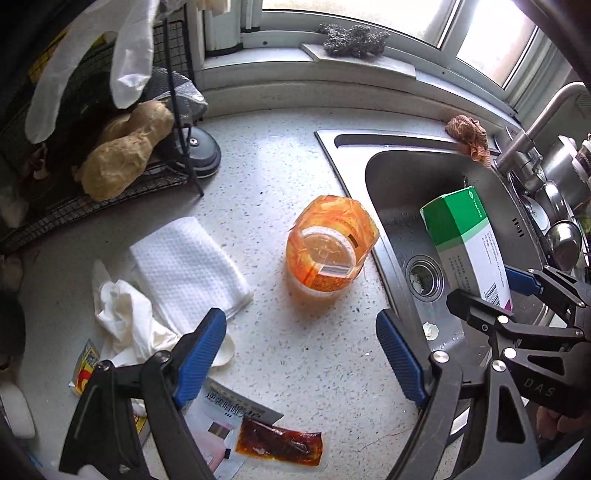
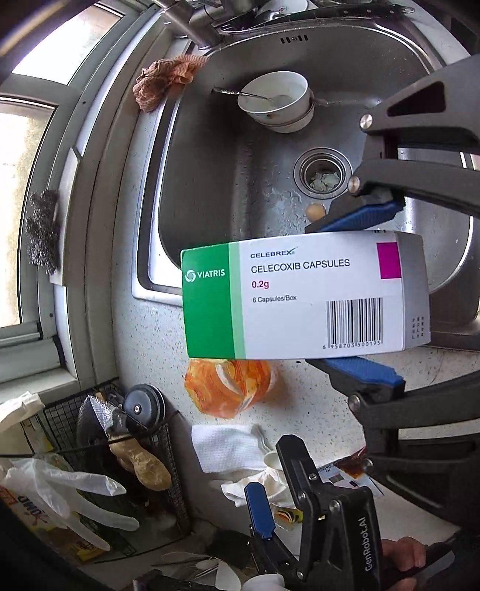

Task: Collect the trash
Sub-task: 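Grasp the green-and-white capsule box with the right gripper while the left grasps the orange cup, then carry the capsule box and orange cup down over the red bucket with both grippers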

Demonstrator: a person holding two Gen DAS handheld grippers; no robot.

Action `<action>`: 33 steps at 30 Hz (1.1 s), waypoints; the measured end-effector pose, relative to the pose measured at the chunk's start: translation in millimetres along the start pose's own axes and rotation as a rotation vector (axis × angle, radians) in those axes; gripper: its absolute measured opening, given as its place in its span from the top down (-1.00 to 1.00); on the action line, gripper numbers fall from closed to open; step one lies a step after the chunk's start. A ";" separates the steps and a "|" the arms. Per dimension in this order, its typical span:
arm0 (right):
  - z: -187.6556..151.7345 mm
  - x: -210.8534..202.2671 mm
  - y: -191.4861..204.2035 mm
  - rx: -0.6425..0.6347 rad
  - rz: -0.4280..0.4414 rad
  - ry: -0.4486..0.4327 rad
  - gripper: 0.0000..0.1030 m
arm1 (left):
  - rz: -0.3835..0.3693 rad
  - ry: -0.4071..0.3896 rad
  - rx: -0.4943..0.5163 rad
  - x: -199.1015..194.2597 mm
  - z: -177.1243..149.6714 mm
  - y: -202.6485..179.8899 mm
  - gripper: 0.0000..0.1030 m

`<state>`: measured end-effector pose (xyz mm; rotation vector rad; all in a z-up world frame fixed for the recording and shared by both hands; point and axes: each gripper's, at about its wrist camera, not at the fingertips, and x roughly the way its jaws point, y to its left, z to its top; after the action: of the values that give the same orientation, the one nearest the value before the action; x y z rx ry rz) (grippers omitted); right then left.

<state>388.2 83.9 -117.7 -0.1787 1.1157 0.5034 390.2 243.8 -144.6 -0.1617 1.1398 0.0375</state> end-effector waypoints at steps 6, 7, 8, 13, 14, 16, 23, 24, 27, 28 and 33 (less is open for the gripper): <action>10.2 12.6 -19.9 0.078 -0.039 0.011 -0.11 | -0.044 0.022 0.075 27.0 25.7 -13.2 -0.60; 11.0 15.1 -23.2 0.089 -0.043 0.014 -0.11 | -0.047 0.029 0.085 33.1 29.4 -14.3 -0.60; 11.8 17.1 -26.3 0.099 -0.046 0.016 -0.11 | -0.052 0.038 0.095 39.4 33.1 -15.7 -0.60; 13.2 26.8 -36.2 0.138 -0.060 0.030 -0.11 | -0.063 0.068 0.137 68.5 43.6 -19.6 -0.60; 12.8 29.1 -37.2 0.145 -0.060 0.034 -0.11 | -0.059 0.067 0.135 71.6 44.6 -19.1 -0.60; 12.6 32.3 -38.8 0.152 -0.061 0.040 -0.11 | -0.052 0.058 0.130 73.3 45.3 -19.1 -0.58; 9.1 34.6 -40.4 0.152 -0.006 0.034 -0.11 | -0.062 0.012 0.189 68.8 35.4 -24.6 -0.29; 8.0 35.4 -40.1 0.143 0.000 0.032 -0.11 | -0.055 0.002 0.181 67.7 34.0 -24.0 -0.28; 3.2 39.0 -41.3 0.120 0.012 0.048 -0.11 | -0.017 -0.014 0.153 62.2 28.1 -24.1 -0.27; 1.1 38.6 -42.2 0.116 0.013 0.053 -0.11 | -0.012 -0.019 0.149 58.9 25.9 -26.4 -0.27; -10.9 17.0 -43.3 0.091 0.044 0.039 -0.11 | -0.007 -0.047 0.152 25.1 6.7 -40.5 -0.27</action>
<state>405.5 46.8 -142.4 -0.0850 1.1805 0.4886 411.3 203.4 -160.2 -0.0290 1.0910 -0.0511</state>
